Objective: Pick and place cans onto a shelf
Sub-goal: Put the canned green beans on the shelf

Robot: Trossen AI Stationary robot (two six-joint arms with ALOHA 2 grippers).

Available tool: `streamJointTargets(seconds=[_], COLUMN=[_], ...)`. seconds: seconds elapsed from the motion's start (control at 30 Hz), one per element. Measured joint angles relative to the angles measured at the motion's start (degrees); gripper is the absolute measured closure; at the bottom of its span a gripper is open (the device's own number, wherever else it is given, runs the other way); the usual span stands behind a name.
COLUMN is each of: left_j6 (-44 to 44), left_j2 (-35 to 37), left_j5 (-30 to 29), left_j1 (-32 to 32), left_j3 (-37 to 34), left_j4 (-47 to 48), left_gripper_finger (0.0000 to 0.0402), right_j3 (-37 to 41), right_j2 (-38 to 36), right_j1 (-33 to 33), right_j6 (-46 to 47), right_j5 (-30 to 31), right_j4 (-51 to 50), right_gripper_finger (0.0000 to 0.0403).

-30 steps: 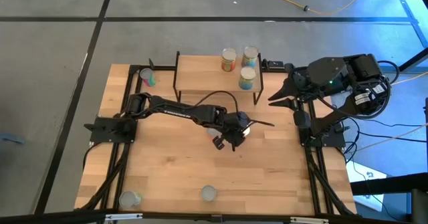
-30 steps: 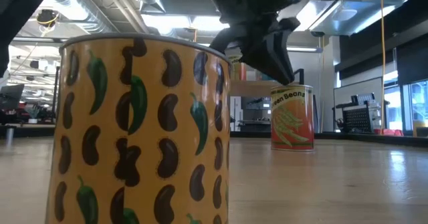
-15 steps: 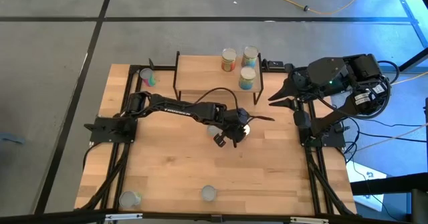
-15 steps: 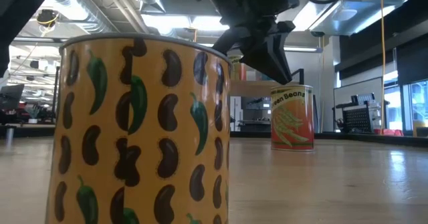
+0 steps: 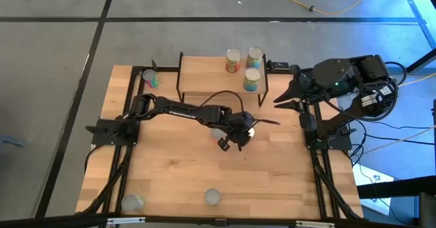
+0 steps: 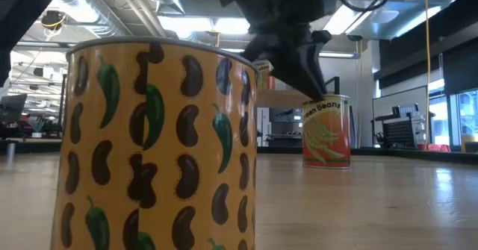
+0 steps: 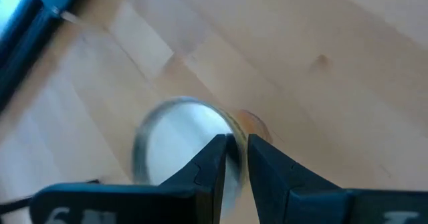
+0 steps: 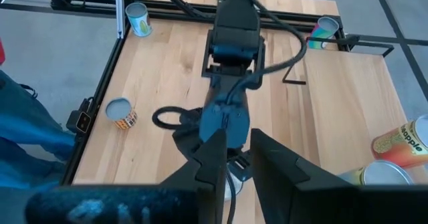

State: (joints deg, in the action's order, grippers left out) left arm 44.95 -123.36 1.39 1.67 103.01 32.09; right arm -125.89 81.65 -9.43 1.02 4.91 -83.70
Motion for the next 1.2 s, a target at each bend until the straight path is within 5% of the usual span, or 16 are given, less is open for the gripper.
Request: streamJointTargets(seconds=[0.9,1.2], left_j6=[-1.3,-2.6], left_j2=[-0.1,1.7], left_j5=[-3.8,-3.6], left_j1=[1.8,1.8], left_j3=[-0.1,7.3], left_j4=[0.3,11.7], left_gripper_finger=[0.04,0.0401], right_j3=[0.0,0.0], right_j2=[0.0,0.0], right_j1=[0.0,0.0], right_j6=[0.0,0.0], right_j5=[0.0,0.0], right_j4=[-0.6,-0.7], right_gripper_finger=[0.0334,0.0334])
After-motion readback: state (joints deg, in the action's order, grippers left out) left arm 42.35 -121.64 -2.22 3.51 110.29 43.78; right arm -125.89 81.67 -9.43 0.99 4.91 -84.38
